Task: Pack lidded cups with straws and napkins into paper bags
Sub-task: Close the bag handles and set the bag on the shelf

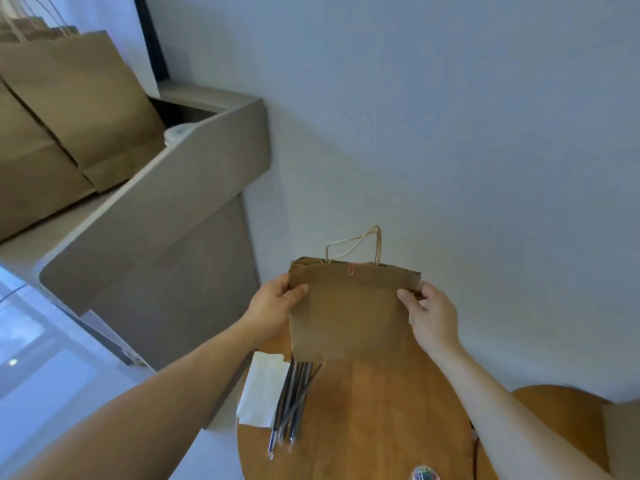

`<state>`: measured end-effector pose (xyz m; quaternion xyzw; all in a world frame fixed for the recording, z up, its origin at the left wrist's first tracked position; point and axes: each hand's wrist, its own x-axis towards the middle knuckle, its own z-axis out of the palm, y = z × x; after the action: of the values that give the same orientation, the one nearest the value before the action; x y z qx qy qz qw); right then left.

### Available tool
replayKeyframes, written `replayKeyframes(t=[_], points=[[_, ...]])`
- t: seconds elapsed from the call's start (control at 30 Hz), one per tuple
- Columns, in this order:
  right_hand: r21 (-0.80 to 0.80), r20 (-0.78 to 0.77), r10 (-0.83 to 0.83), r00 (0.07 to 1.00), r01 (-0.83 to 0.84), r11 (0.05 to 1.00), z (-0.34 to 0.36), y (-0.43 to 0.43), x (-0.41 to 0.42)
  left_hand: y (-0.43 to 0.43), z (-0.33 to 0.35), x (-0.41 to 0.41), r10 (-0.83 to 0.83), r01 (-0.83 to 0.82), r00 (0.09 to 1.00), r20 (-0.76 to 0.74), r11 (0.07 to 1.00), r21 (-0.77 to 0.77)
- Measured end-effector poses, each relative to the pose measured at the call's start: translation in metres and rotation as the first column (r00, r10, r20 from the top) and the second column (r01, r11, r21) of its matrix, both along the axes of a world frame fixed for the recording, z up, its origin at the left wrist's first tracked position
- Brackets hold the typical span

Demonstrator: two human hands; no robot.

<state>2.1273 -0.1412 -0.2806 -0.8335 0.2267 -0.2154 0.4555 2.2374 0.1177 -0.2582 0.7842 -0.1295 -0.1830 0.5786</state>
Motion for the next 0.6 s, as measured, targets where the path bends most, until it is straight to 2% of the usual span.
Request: replayKeyframes(t=[0.27,0.43,0.6], points=[[-0.024,0.236,0.009,0.972,-0.003,1.0,0.125,0.076,0.051,0.07,0.115,0.024,0.087,-0.042,0.979,0.184,0.971,-0.235],[-0.137,0.343,0.056,0.938,-0.009,0.991,0.204,0.124,0.073,0.119,0.189,0.034,0.159,-0.064,0.939,0.306,0.953,-0.297],[-0.163,0.456,0.129,0.881,-0.06,0.985,0.278,0.172,0.1,0.171,0.259,0.045,0.258,-0.127,0.898,0.356,0.927,-0.352]])
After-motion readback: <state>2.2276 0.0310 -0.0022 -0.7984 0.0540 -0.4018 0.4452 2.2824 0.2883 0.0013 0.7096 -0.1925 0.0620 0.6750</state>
